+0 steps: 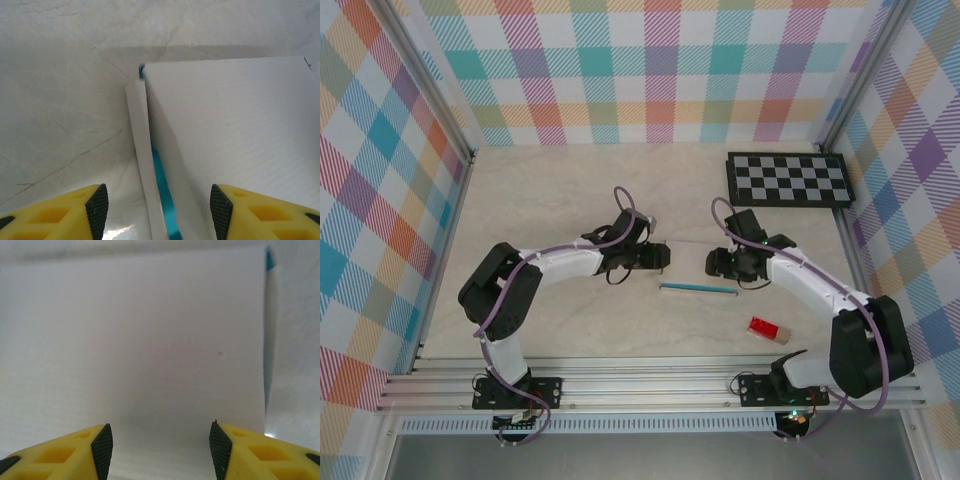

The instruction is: Fold the paper box

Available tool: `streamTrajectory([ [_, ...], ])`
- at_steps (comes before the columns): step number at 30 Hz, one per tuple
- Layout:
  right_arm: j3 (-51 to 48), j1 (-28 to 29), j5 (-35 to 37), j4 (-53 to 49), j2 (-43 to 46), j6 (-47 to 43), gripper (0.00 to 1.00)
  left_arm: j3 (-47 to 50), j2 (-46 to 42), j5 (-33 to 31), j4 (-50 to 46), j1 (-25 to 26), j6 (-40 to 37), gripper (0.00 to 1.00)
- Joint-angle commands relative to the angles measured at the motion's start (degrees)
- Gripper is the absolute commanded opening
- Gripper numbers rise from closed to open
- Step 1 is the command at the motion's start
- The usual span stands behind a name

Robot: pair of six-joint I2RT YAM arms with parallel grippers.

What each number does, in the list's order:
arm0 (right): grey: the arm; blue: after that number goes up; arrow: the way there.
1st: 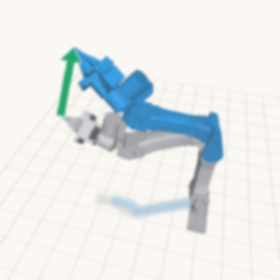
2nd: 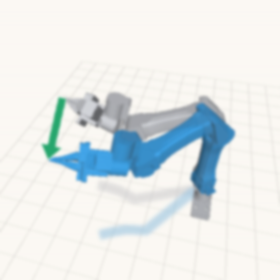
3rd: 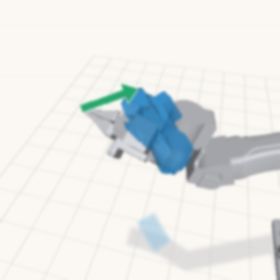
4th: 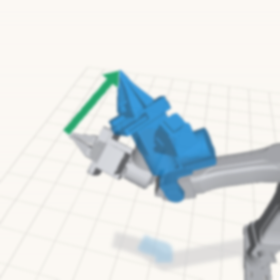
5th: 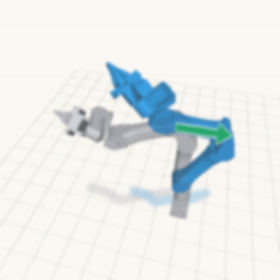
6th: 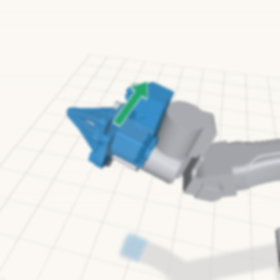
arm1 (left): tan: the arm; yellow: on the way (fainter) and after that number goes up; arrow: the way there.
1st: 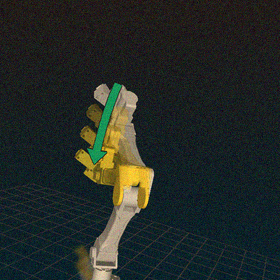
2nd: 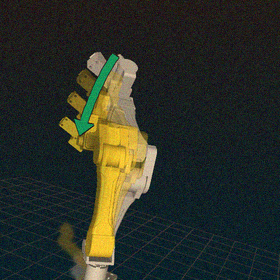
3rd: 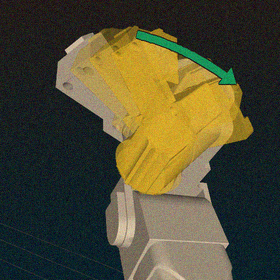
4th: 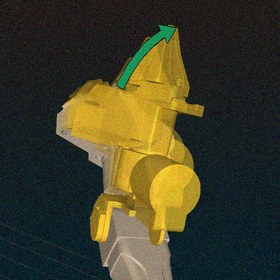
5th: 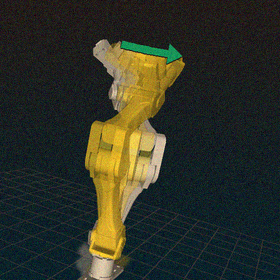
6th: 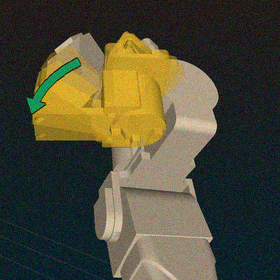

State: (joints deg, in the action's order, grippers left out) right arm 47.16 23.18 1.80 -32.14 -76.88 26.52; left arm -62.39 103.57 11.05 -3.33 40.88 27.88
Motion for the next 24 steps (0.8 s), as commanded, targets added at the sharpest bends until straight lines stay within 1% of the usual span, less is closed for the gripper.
streamTrajectory([
  [1,-4.3,0.7,-3.7,2.6,0.2,3.1,0.55,1.9,0.6,-0.5,2.3,1.3,1.8,0.56],
  [6,-7.1,0.9,-2.2,4.6,-1.2,3.9,0.54,2.3,2.7,-0.8,3.7,3.0,2.8,0.49],
  [10,-5.8,0.8,-1.9,4.2,-2.0,3.3,0.54,-0.5,4.0,-5.4,-0.1,5.6,-1.3,0.5],
  [12,-5.1,0.8,-1.6,3.8,-2.4,2.9,0.55,-0.7,4.2,-5.8,0.8,5.9,-2.3,0.5],
  [14,-4.5,0.8,-1.5,3.4,-3.2,2.4,0.54,-1.1,4.6,-6.5,1.1,6.0,-3.7,0.48],
  [15,-4.3,0.8,-1.4,3.4,-3.5,2.3,0.54,-1.6,5.0,-7.1,0.7,6.1,-4.5,0.47],
  [18,-4.1,0.8,-1.7,3.6,-3.7,2.3,0.54,-2.7,6.4,-8.4,0.2,6.1,-7.0,0.37],
  [20,-3.1,0.8,-2.0,3.2,-3.2,2.3,0.55,-3.2,7.5,-9.2,-0.7,6.1,-8.2,0.25],
  [21,-2.2,0.7,-2.2,2.7,-2.8,2.1,0.55,-3.3,7.9,-9.7,-1.5,6.1,-8.4,0.23],
  [24,1.2,0.6,-2.8,0.2,-0.6,1.6,0.59,-3.6,9.0,-11.2,-3.6,6.1,-9.2,0.23],
])
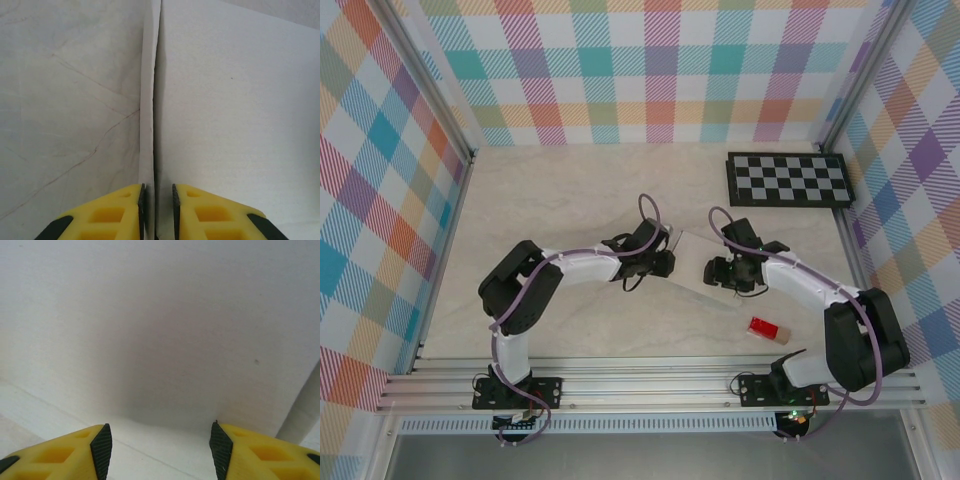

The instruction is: Fold the paper box

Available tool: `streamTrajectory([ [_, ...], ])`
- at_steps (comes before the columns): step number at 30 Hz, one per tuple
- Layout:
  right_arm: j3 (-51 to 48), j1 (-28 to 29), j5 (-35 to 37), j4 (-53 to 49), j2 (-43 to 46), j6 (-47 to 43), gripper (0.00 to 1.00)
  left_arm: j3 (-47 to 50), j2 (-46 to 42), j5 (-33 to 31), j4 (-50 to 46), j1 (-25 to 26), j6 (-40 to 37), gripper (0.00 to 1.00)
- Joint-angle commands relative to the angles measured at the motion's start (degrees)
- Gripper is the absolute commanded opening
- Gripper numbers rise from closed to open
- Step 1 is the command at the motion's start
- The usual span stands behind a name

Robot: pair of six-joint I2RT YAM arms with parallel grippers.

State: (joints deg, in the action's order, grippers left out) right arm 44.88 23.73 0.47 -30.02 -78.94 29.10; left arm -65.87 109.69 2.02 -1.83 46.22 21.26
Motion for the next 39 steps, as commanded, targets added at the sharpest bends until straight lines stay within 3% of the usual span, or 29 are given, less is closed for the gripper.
streamTrajectory([
  [1,5.1,-0.2,-0.9,-3.3,2.2,-1.0,0.6,-0.1,3.1,-2.5,-5.7,0.8,-2.9,0.23],
  [8,10.2,-3.4,7.7,-12.2,3.9,-1.0,0.71,-0.7,4.0,-4.8,-7.8,0.6,-4.4,0.24],
  [12,6.1,-7.7,6.0,-10.2,2.7,0.8,0.77,-1.1,4.4,-4.4,-8.0,0.7,-4.6,0.24],
  [17,2.1,-9.7,0.3,-4.0,-0.3,3.0,0.71,-1.1,4.4,-3.7,-8.0,0.6,-4.9,0.23],
  [22,2.5,-9.7,-0.3,-0.4,-4.0,3.9,0.66,-1.5,4.8,-2.1,-7.8,0.7,-5.6,0.23],
  [24,3.4,-9.7,0.0,-0.3,-6.0,3.7,0.61,-1.7,5.0,-1.2,-7.7,0.6,-6.0,0.22],
  [28,3.7,-9.5,-0.6,1.6,-7.3,3.3,0.32,-1.7,4.9,2.6,-6.1,0.7,-7.1,0.19],
  [32,4.2,-9.6,-2.4,2.6,-9.3,3.5,0.14,-2.0,5.0,7.3,-4.1,1.1,-8.1,0.16],
  [36,3.0,-9.5,-2.4,4.0,-10.8,4.0,0.08,-1.8,4.7,10.0,-1.6,1.2,-7.5,0.16],
  [39,2.6,-9.5,-1.1,3.8,-11.1,3.0,0.08,-2.0,3.5,10.2,-2.5,-1.4,-6.5,0.25],
])
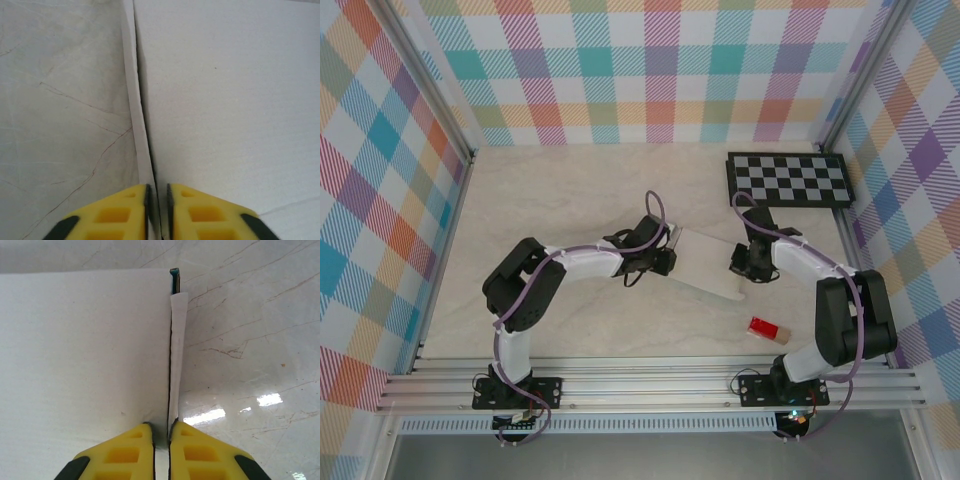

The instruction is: Fold the paper box

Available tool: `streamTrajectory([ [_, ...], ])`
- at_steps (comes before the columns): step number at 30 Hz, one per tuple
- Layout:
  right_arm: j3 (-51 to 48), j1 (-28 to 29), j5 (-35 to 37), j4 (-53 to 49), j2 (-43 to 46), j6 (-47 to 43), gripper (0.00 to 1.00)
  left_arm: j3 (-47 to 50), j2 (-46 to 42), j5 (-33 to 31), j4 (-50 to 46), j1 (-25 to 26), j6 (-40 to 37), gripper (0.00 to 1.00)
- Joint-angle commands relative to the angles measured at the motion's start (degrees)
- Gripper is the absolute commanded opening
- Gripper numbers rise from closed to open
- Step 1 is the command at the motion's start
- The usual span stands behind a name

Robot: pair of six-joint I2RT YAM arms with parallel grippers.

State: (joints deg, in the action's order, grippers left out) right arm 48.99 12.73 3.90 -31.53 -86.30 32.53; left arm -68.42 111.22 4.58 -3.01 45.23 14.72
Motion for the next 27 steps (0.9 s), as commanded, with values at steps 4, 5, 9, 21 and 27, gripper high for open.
streamTrajectory([
  [4,-0.8,1.5,-3.4,4.6,-4.1,-2.5,0.08,1.2,-0.4,15.2,1.1,-8.6,3.7,0.44],
  [5,-0.7,1.5,-3.2,4.5,-4.1,-2.7,0.08,1.0,-1.2,15.8,1.6,-9.6,3.6,0.46],
  [9,-0.5,1.4,-3.3,4.8,-4.0,-3.2,0.08,-1.3,-2.2,15.8,2.9,-10.6,3.3,0.49],
  [21,2.9,1.5,-3.8,4.2,-5.5,-4.8,0.08,-18.6,11.9,9.0,-5.5,-10.9,-0.2,0.44],
  [27,4.2,1.5,-5.1,4.2,-5.9,-4.8,0.08,-19.6,12.7,7.5,-7.2,-9.7,-1.0,0.39],
])
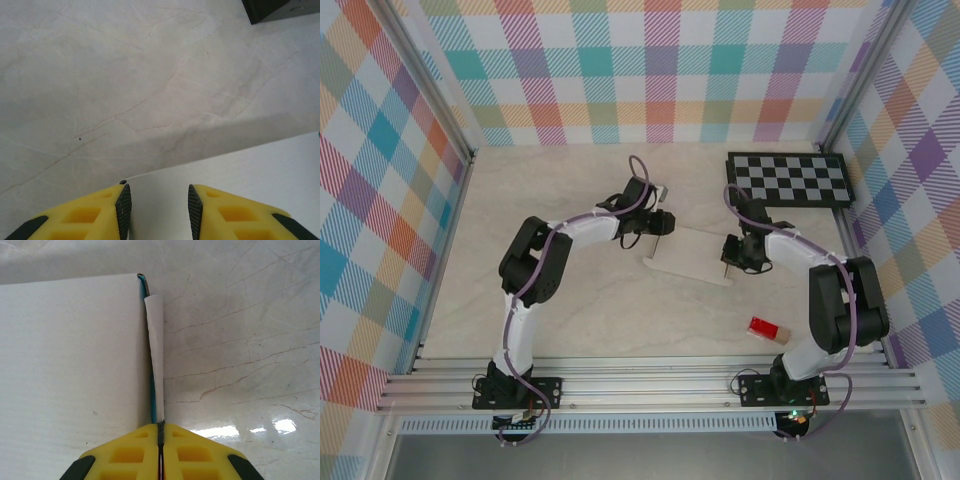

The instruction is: Fold the paper box

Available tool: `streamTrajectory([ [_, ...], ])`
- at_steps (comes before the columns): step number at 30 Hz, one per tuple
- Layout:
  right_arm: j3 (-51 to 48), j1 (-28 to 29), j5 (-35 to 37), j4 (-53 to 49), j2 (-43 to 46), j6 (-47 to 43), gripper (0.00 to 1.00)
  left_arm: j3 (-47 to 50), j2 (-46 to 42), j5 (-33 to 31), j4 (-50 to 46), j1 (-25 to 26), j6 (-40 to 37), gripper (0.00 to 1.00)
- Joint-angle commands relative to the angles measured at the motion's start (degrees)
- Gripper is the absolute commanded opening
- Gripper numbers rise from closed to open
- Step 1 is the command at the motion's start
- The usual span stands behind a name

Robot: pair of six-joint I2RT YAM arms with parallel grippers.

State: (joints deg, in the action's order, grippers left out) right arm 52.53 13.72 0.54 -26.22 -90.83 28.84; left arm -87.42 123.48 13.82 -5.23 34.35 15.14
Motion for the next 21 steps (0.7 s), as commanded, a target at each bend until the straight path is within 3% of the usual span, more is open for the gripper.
streamTrajectory([
  [1,0.6,0.5,-1.8,-1.0,-1.2,-0.9,0.08,-0.6,0.1,-2.4,-5.3,1.5,-2.0,0.39],
  [7,0.5,0.6,-1.2,-1.0,-1.5,-1.2,0.08,0.3,-1.3,-5.4,-6.9,3.2,-2.7,0.35],
  [14,-0.8,0.6,0.0,-0.3,-1.4,-1.4,0.08,2.2,-9.8,-12.4,-13.5,2.6,-3.7,0.53],
  [21,-1.7,0.6,0.4,0.6,-1.2,-1.2,0.08,8.4,-10.1,-5.9,-8.7,2.0,-1.4,0.53],
])
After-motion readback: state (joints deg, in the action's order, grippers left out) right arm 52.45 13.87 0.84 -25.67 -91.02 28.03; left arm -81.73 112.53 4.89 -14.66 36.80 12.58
